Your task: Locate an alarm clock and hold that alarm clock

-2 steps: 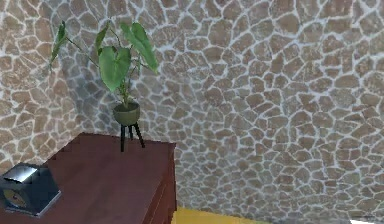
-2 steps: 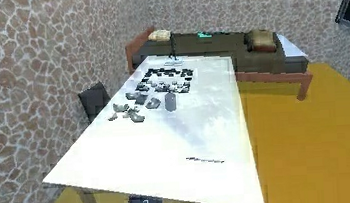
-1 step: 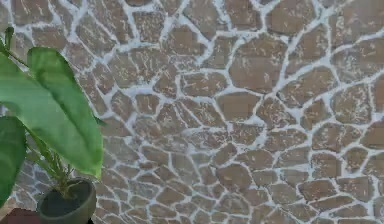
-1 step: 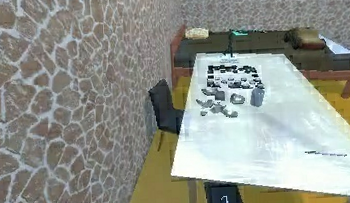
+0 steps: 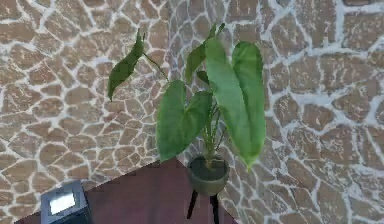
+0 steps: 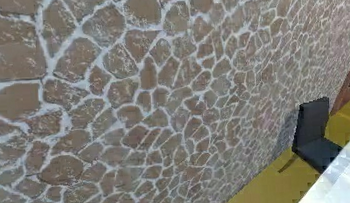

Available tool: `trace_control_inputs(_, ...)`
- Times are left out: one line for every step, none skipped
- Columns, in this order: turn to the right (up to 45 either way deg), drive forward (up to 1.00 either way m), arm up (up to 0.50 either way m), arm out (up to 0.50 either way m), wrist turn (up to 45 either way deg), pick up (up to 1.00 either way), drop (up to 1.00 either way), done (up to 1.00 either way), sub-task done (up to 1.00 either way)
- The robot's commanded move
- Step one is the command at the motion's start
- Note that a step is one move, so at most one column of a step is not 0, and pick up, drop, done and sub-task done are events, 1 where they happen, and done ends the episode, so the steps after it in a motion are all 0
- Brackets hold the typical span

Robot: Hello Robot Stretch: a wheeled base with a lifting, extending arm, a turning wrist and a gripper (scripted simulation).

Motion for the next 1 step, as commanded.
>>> trace_control_inputs(-45.0, 0.0, 0.0, 0.0, 0.0, 0.0, 0.0, 0.0, 0.0)
